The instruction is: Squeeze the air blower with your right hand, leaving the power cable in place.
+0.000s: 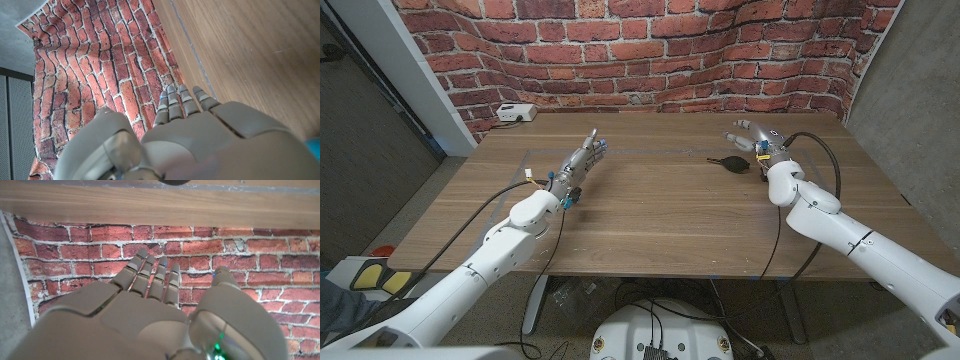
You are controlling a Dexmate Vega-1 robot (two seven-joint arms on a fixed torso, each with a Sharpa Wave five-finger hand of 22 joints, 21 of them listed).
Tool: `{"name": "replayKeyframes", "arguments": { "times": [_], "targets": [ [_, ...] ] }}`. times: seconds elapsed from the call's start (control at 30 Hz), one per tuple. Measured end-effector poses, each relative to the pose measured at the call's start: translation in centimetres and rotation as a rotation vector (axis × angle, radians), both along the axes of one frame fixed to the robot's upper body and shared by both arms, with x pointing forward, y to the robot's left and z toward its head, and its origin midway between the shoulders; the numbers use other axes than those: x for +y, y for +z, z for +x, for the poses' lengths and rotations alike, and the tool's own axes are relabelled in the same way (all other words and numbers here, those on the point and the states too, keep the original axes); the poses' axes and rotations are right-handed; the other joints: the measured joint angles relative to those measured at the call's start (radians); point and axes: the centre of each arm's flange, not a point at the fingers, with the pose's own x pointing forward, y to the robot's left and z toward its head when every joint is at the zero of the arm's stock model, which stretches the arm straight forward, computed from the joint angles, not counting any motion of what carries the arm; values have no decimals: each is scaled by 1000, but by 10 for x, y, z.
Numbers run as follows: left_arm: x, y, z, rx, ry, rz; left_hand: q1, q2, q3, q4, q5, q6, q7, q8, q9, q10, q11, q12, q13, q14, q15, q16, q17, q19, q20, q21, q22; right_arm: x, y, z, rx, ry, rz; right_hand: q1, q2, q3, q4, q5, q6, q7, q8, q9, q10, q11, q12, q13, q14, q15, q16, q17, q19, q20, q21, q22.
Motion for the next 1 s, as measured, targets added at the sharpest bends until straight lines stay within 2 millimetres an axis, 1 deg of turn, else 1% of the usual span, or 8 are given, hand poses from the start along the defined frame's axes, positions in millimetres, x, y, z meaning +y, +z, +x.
{"name": "replayKeyframes", "arguments": {
  "times": [0.03,0.07,0.2,0.27,0.4,0.47,0.73,1.0],
  "targets": [
    [0,0,0,1,-1,1,0,0,0,0,0,0,0,0,0,0,0,0,0,0,0,0,0,0,0,0,0,-4,-2,1,3,-8,11,-3,3,0,0,0,-3,3,0,0,3,7,1,0,0,0,0,0,4,-4,4,0],
    [0,1,1,0,-1,2,0,0,0,0,0,0,0,0,0,0,0,0,0,0,0,0,0,0,0,0,0,0,0,-1,-23,44,52,-7,7,0,0,0,-5,5,0,0,2,10,1,0,2,-2,0,0,5,-5,6,0],
    [-2,2,3,2,-5,4,0,0,0,0,0,0,0,0,0,0,0,0,0,0,0,0,0,0,0,0,0,-1,-3,0,-46,95,123,-13,13,-3,5,0,-3,7,0,0,6,17,1,0,11,-4,4,0,36,-15,15,0],
    [-2,2,3,3,-7,6,0,0,0,0,0,0,0,0,0,0,0,0,0,0,0,0,0,4,-3,0,0,-4,-5,2,-42,88,130,-22,21,-4,12,0,18,15,2,0,8,19,5,0,15,-8,4,0,47,-25,20,0],
    [-3,3,4,5,-11,10,0,0,0,0,-8,0,0,0,0,0,0,0,0,0,0,0,0,11,0,0,0,-11,-10,5,-45,100,174,-31,24,-4,12,0,52,19,8,0,11,22,5,0,29,-11,4,0,62,-26,24,0],
    [-4,5,7,5,-12,11,0,0,0,0,-8,0,0,0,0,0,0,0,0,0,0,0,0,11,0,0,0,-5,-7,2,-72,202,249,-31,25,-4,12,0,45,26,8,0,17,27,5,0,29,-11,4,0,66,-23,24,0],
    [-11,9,12,11,-28,24,3,3,0,0,-8,0,0,0,0,0,0,0,0,0,0,0,0,11,0,0,0,-12,-13,5,-69,348,400,-49,25,-7,15,0,15,40,-7,0,23,33,5,0,37,-4,6,0,84,-23,24,-4],
    [-15,11,13,17,-40,38,5,5,0,0,-8,0,0,0,0,0,0,0,0,0,0,0,0,11,0,0,0,-23,-19,9,-61,411,505,-66,20,-13,21,-4,-1,46,-8,-5,22,43,5,0,37,-4,5,0,84,-23,24,-5]
  ]
}}
